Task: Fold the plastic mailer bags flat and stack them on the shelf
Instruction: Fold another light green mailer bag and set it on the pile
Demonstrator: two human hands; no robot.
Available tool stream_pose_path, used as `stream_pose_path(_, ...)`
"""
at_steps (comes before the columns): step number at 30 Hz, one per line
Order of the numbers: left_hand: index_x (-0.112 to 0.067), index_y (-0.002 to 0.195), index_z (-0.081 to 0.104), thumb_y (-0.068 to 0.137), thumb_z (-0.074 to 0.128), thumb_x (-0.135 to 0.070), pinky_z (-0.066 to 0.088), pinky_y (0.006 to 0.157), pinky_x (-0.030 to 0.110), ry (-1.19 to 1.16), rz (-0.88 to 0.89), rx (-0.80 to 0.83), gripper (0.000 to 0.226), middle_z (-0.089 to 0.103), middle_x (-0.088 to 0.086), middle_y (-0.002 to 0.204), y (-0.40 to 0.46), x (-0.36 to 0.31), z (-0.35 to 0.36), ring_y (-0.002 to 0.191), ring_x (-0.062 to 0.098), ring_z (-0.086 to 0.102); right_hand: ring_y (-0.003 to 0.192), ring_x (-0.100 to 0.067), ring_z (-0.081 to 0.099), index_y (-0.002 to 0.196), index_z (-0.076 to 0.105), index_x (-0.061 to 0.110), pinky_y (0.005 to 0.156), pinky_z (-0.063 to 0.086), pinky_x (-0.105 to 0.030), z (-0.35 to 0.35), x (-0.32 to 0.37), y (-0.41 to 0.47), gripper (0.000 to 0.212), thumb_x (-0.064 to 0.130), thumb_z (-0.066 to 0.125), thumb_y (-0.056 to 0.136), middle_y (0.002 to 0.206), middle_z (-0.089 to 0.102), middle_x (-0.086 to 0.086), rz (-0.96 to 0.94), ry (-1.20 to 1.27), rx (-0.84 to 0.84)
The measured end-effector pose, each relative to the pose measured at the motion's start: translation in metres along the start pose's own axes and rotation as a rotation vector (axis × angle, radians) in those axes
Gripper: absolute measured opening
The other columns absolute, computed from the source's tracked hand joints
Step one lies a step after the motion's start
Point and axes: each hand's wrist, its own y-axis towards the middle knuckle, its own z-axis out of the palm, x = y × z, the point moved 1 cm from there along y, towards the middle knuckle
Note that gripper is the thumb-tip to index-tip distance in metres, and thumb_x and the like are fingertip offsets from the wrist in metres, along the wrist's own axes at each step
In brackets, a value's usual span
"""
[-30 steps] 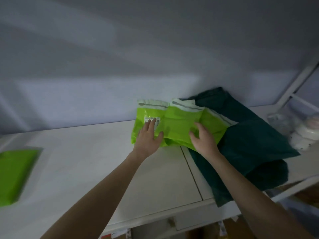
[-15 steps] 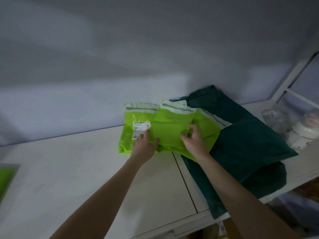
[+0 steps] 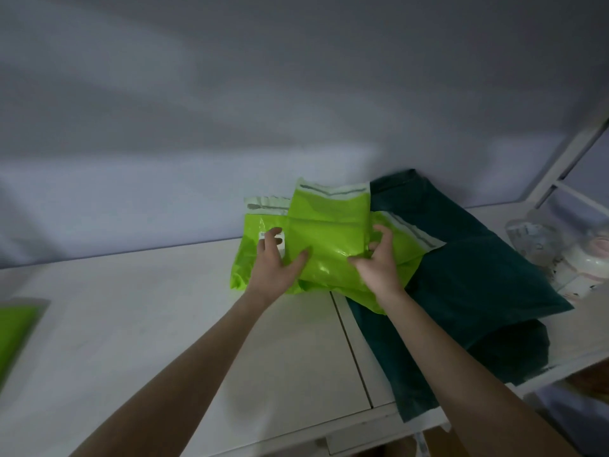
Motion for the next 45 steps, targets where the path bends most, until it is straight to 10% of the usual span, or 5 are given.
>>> stream_pose_path(6,-0.019,0.146,0.020,0.084,0.062,-0.047,0.045,0.091,0.032,-0.093,-0.191,-0.004,0.080,0.053,0.000,0.108,-0.006,-0.005,-0.021,0.109,0.023,0.056,0.099,-0.012,0.050,0.141,0.021,0.015,0.083,0.041,-0.028,0.011,0.006,-0.015,0.078,-0.009,0.062,0.079,0.102,0.050,0.006,-0.013,0.087,0.089)
stream_pose_path(11,-0.023,0.114,0.060,0.065,0.059,-0.065,0.049,0.094,0.038,-0.149,-0.187,0.004,0.064,0.067,-0.003,0.108,-0.017,0.004,-0.037,0.101,0.017,0.063,0.087,-0.005,0.050,0.117,0.043,0.020,0.065,0.038,-0.013,0.028,0.007,-0.029,0.050,-0.008,0.060,0.079,0.093,0.053,0.011,-0.045,0.013,0.208)
stream_pose_path(20,-0.011,0.112,0.064,0.087,0.065,-0.024,0.053,0.068,0.012,-0.300,-0.124,0.011,0.028,0.069,0.003,0.103,-0.034,0.014,-0.071,0.085,0.009,0.065,0.094,-0.008,0.059,0.119,0.052,0.016,0.074,0.046,-0.017,0.044,0.003,-0.039,0.040,0.008,0.067,0.083,0.108,0.062,0.003,-0.027,0.111,0.201)
stream_pose_path(28,-0.017,0.108,0.054,0.084,0.069,-0.021,0.055,0.080,0.033,-0.314,-0.242,0.048,0.029,0.067,0.009,0.107,-0.062,0.032,-0.111,0.093,0.020,0.066,0.085,-0.008,0.062,0.093,0.054,0.022,0.070,0.049,-0.013,0.080,0.002,-0.056,0.021,0.008,0.067,0.084,0.094,0.064,0.006,0.001,0.115,0.223)
stream_pose_path(45,-0.013,0.149,0.012,0.084,0.060,-0.041,0.026,0.107,0.041,0.525,-0.277,-0.037,0.086,0.025,0.009,0.145,-0.145,0.137,-0.179,0.133,0.028,0.025,0.098,-0.028,0.061,0.133,0.035,0.011,0.065,0.038,-0.023,0.198,-0.055,-0.139,0.063,0.022,0.070,0.082,0.110,0.063,-0.013,0.015,-0.415,0.309)
